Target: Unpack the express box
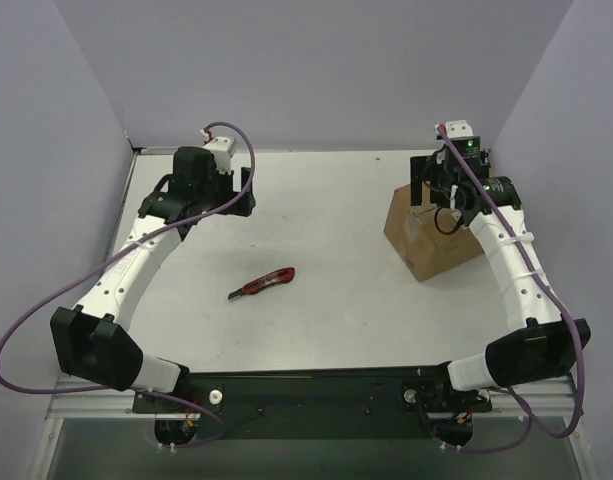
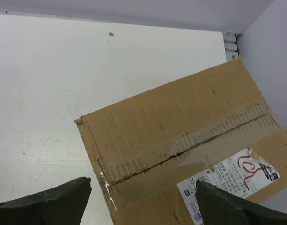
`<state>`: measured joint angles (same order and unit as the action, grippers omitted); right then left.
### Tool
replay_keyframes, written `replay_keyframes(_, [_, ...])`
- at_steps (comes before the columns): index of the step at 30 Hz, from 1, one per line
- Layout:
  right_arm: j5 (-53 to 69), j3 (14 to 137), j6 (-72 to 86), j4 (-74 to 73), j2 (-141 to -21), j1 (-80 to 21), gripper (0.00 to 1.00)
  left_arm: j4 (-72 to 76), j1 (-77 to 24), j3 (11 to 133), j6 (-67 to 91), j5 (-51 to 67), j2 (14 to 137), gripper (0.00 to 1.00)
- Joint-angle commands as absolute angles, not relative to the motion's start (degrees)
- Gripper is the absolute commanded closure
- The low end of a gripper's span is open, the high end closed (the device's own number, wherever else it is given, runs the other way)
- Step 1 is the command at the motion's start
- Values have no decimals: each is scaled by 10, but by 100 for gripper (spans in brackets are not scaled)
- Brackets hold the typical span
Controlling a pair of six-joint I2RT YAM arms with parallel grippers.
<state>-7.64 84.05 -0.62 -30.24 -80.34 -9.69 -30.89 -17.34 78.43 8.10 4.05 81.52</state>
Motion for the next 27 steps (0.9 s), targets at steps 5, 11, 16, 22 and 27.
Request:
replay_keyframes(5, [63,938,13,-330,-886,93,18,-286,-175,750,45,66,773,4])
replay_keyframes(11, [2,971,28,-280,-959,162,19,-280,-174,728,69,110,774,7])
replay_keyframes(16, [96,1021,45,-276,-1023,216,14,-281,-175,716,65,126,767,7])
replay_keyframes(22, [295,1020,82,-292,-1070,241,9,-280,-174,697,53,114,759,8])
replay_keyframes(27, [366,982,91,-293,-1076,207,10,-279,-169,688,53,119,757,8])
